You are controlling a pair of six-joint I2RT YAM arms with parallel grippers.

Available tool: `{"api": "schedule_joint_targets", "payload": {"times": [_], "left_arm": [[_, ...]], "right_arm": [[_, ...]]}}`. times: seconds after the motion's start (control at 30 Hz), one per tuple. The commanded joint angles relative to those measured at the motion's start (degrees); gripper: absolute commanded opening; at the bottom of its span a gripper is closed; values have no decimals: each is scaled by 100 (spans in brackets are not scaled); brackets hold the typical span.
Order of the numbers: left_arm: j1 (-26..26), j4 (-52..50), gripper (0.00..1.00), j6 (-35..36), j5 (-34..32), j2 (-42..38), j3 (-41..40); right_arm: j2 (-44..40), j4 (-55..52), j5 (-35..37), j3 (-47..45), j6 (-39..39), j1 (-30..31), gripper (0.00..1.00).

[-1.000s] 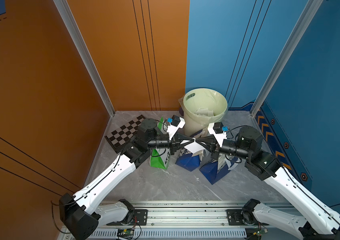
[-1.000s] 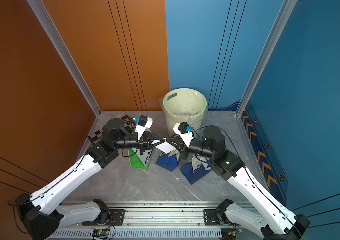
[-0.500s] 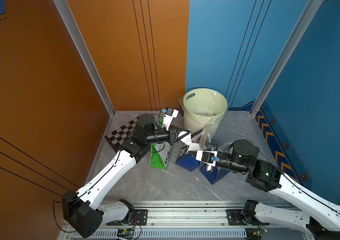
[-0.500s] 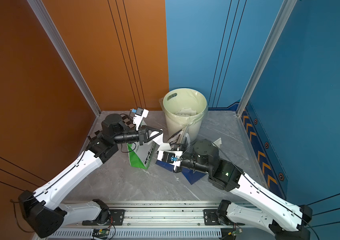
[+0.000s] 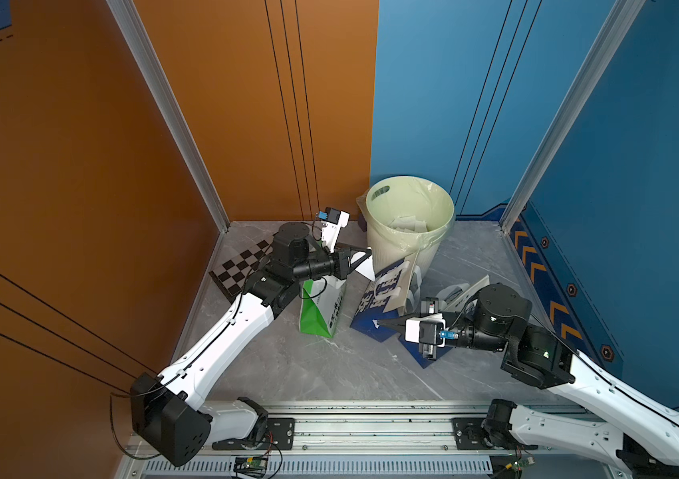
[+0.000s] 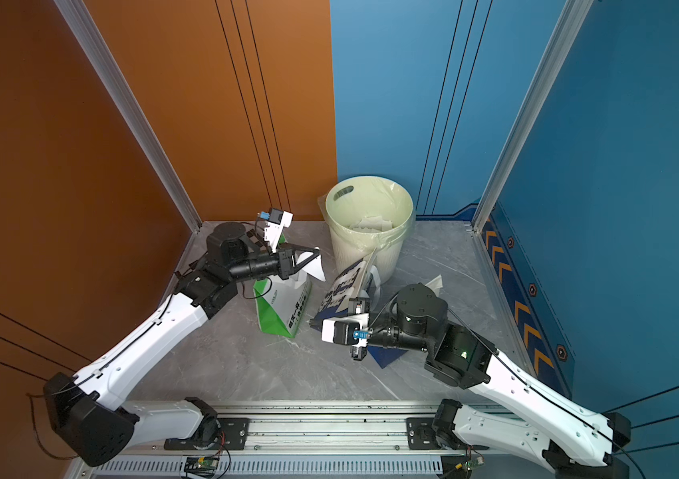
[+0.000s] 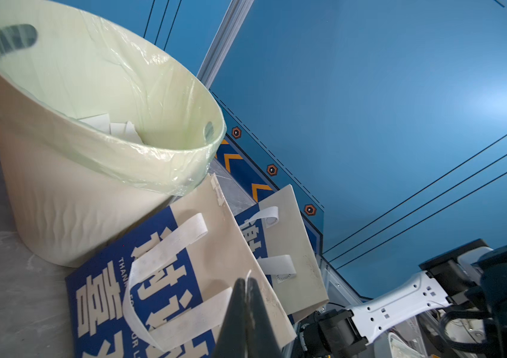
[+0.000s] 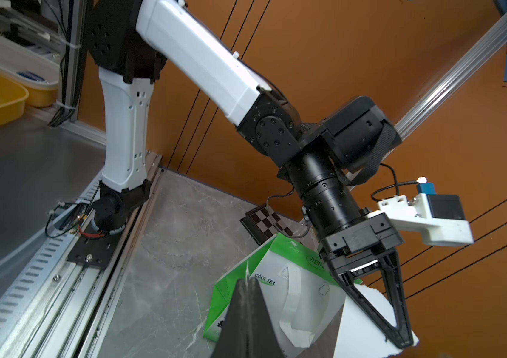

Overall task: Shred takeout receipts and throw away
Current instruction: Shred the takeout receipt, then place the takeout receipt in the trash bin.

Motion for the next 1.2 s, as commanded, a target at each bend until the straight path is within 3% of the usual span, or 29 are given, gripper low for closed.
{"api": "schedule_joint_targets", "payload": {"times": [0.0, 0.13, 0.2, 0.37, 0.7, 0.97, 1.17], "left_arm": [[15, -176, 0, 469, -478, -132, 164], [-31, -16, 0, 600, -574, -320, 106], [-62, 193, 0, 607, -575, -411, 14], [-118, 635, 0, 461, -586, -565, -128], [-242, 1209, 0, 102, -663, -598, -309], [-270, 1660, 0, -397, -952, -610, -602], [-212, 1695, 0, -460, -1140, -714, -816]], "right_arm": [[-121, 1216, 101, -249, 1319, -316, 0], [104, 1756, 2225, -213, 2507, -872, 0], [333, 1673, 2884, 4, 3045, -1290, 0], [1163, 1617, 2747, 561, 4306, -2512, 0], [3110, 2327, 2941, 1763, 4630, -3498, 0], [4365, 1506, 3129, 2773, 4165, -3560, 24], [4533, 878, 3209, 3119, 3861, -3494, 49]]}}
